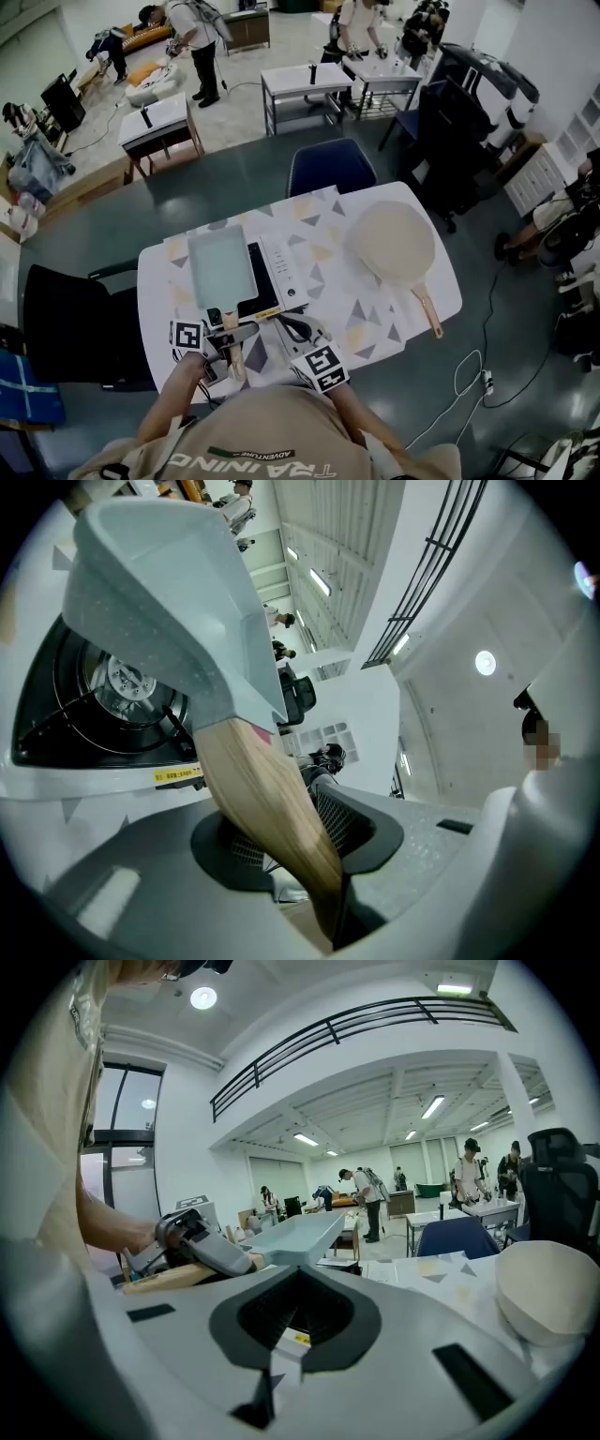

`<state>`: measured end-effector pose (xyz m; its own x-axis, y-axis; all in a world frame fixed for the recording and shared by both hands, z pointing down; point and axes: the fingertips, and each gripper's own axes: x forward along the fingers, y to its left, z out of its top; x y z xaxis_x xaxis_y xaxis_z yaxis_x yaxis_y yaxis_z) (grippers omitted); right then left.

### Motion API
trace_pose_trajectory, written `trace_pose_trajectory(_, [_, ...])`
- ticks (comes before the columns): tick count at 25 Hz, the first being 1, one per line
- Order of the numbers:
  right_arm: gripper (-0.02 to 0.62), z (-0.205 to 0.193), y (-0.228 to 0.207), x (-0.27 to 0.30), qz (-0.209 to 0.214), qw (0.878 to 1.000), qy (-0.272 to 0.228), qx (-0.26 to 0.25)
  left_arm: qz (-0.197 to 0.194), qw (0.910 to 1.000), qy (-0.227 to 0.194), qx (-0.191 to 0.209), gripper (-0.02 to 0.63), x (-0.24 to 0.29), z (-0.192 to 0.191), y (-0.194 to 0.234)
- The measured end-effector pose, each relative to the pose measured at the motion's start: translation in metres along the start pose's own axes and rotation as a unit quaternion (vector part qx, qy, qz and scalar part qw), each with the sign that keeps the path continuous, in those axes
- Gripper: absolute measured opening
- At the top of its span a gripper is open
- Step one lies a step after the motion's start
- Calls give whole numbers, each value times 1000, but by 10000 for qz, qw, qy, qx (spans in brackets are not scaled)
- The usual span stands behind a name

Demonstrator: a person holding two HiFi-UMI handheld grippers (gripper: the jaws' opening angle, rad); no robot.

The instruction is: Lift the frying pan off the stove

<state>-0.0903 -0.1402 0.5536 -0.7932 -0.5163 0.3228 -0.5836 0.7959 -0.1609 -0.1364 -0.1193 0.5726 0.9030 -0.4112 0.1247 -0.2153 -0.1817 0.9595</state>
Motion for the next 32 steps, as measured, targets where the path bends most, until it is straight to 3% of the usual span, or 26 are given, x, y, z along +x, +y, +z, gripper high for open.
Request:
trace_pose_trajectory(5, [1,12,2,-2,31,9998,-112,-131,81,10000,1,47,133,-1,4,-9])
trace_pose_trajectory(14, [0,19,7,-6,101,9994,-168,-294,-188,9994,1,300,137,1,4,-23])
trace_pose_trajectory(20, [0,21,15,-6,164,9989,-154,-405,-39,9999,-39,120,140,-3,1,-25])
trace_pose_trajectory(25, [2,28,15,-8,180,9985,-162,-482,-276,9993,-77,259,141,-2,4,-29])
trace_pose_trajectory(32, [0,25,14,-7,183,9984,-90,-530,-176,9998,-123,52,143,-4,2,-21])
